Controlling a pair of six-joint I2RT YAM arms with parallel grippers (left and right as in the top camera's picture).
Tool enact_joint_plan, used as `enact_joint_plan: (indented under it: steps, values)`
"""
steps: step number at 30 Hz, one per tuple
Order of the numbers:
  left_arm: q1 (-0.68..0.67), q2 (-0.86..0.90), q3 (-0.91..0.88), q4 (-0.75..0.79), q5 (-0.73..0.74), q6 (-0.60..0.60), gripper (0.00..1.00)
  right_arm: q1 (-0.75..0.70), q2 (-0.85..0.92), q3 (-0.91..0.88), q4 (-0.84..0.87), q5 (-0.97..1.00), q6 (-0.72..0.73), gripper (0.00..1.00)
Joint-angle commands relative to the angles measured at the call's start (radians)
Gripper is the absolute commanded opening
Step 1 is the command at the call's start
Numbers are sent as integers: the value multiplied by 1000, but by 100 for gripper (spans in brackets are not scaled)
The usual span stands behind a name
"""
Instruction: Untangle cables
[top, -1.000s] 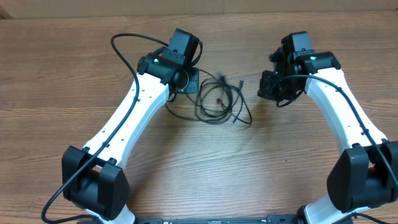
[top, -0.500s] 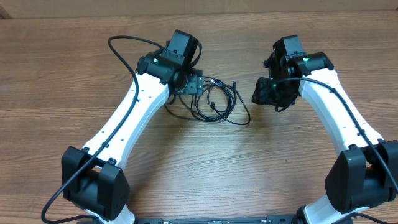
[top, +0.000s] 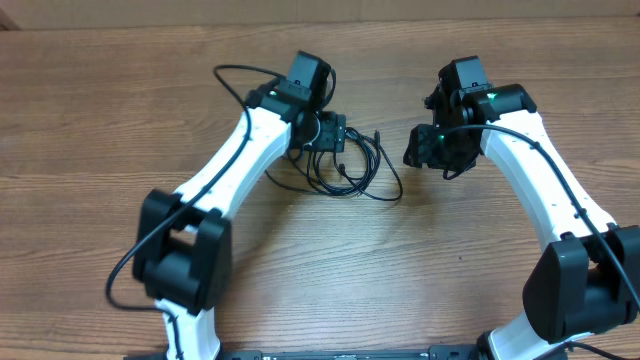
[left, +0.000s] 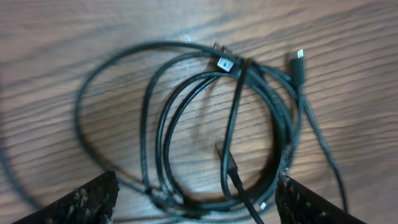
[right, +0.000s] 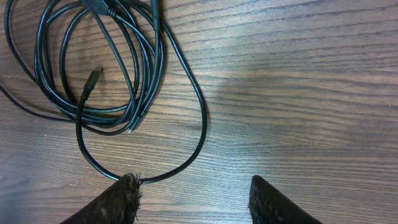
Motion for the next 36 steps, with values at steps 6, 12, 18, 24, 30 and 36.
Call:
enact_joint_plan:
  steps: [6,12,18,24,30,36]
  values:
    - [3,125,14,25,72,128,79,-2,-25,26,5,9,-1,57]
    - [2,145,14,-32,-72,130,68,-2,-25,26,5,9,-1,58]
    - [-4,152,11,-51,-71,122,50,-2,-25,26,5,-10,-1,61]
    - [-16,157,-39,-18,-69,122,41,-2,-25,26,-4,-10,-1,61]
    - [-16,157,-42,-22,-68,122,33,-2,-25,26,-14,-10,-1,61]
    - [-17,157,-63,-15,-67,122,14,-2,-25,26,-17,-10,-1,61]
